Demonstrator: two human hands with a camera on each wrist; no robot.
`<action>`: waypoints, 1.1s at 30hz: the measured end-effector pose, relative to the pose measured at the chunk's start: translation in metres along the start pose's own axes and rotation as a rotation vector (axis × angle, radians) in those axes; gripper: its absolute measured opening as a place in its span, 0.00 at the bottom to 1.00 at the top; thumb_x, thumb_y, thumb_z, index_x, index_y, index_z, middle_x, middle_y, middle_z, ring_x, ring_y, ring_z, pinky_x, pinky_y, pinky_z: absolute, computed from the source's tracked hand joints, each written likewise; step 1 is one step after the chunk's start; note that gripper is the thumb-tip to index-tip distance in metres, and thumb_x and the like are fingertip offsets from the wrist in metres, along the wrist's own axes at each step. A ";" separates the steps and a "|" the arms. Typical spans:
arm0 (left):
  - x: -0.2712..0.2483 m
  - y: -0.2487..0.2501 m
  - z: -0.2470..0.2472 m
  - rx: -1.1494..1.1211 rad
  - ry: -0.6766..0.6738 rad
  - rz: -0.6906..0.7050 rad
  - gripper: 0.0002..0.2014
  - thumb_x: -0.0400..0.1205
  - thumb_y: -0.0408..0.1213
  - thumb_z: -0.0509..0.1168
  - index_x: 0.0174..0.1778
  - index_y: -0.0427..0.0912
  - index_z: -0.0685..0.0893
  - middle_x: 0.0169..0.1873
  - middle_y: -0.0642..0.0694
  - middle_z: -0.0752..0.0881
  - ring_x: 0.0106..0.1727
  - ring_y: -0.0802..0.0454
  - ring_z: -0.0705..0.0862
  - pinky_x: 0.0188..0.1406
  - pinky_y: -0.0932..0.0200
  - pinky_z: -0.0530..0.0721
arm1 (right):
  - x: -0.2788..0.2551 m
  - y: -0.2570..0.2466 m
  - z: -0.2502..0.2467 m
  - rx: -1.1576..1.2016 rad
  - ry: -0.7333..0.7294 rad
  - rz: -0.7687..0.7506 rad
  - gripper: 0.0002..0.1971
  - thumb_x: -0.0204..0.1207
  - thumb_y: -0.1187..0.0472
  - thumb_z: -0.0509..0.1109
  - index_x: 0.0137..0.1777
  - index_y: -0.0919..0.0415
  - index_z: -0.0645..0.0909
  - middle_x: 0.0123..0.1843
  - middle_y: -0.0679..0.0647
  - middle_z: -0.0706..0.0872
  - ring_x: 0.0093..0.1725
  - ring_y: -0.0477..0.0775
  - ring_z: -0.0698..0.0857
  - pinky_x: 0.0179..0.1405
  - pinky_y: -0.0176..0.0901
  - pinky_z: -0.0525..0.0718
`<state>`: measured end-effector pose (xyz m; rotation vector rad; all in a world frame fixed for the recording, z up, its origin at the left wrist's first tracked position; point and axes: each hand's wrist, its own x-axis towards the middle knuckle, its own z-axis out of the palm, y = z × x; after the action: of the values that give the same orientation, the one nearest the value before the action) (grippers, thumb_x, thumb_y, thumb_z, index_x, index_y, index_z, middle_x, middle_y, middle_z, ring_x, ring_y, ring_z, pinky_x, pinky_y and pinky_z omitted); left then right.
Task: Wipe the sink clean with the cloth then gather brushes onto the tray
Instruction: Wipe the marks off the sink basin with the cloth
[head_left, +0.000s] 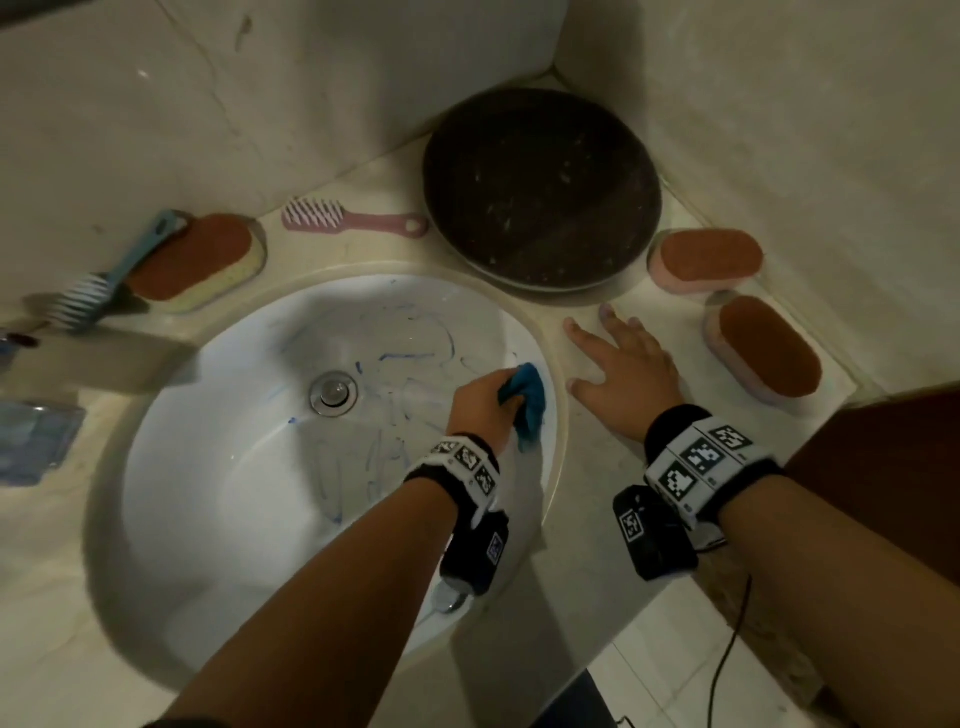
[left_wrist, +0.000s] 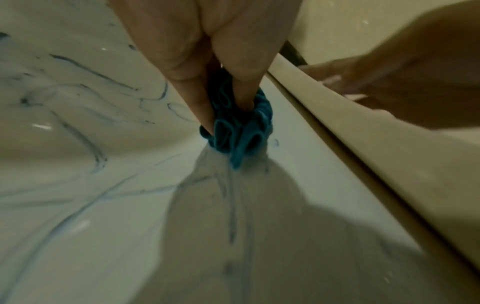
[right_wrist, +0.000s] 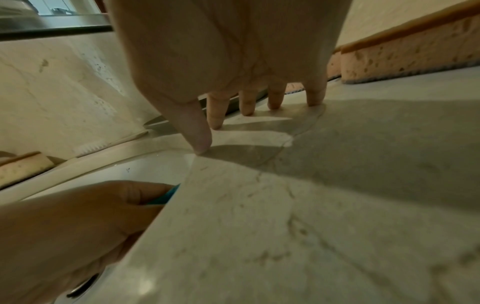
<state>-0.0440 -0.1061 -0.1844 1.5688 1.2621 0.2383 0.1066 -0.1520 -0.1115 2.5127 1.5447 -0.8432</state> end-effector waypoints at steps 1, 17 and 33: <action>0.006 0.002 -0.005 0.002 0.011 -0.013 0.16 0.82 0.29 0.61 0.65 0.40 0.82 0.58 0.42 0.85 0.55 0.52 0.82 0.50 0.74 0.71 | 0.001 0.000 0.000 -0.001 -0.003 0.001 0.34 0.78 0.45 0.62 0.79 0.30 0.47 0.85 0.42 0.40 0.84 0.56 0.43 0.82 0.64 0.48; 0.002 -0.010 0.003 -0.112 -0.015 0.026 0.27 0.79 0.35 0.69 0.74 0.47 0.74 0.65 0.45 0.83 0.64 0.52 0.81 0.65 0.67 0.74 | 0.001 0.001 0.003 -0.024 -0.004 0.001 0.35 0.78 0.44 0.61 0.79 0.29 0.44 0.85 0.43 0.40 0.84 0.56 0.42 0.81 0.65 0.48; -0.004 -0.003 0.003 -0.039 0.005 0.011 0.20 0.79 0.32 0.65 0.68 0.45 0.77 0.58 0.43 0.85 0.59 0.47 0.83 0.55 0.69 0.73 | 0.002 0.001 0.005 -0.018 0.023 0.000 0.34 0.78 0.45 0.62 0.79 0.30 0.47 0.85 0.43 0.41 0.84 0.57 0.42 0.81 0.66 0.48</action>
<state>-0.0456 -0.1113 -0.1858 1.5428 1.2460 0.2730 0.1067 -0.1525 -0.1170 2.5182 1.5513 -0.7994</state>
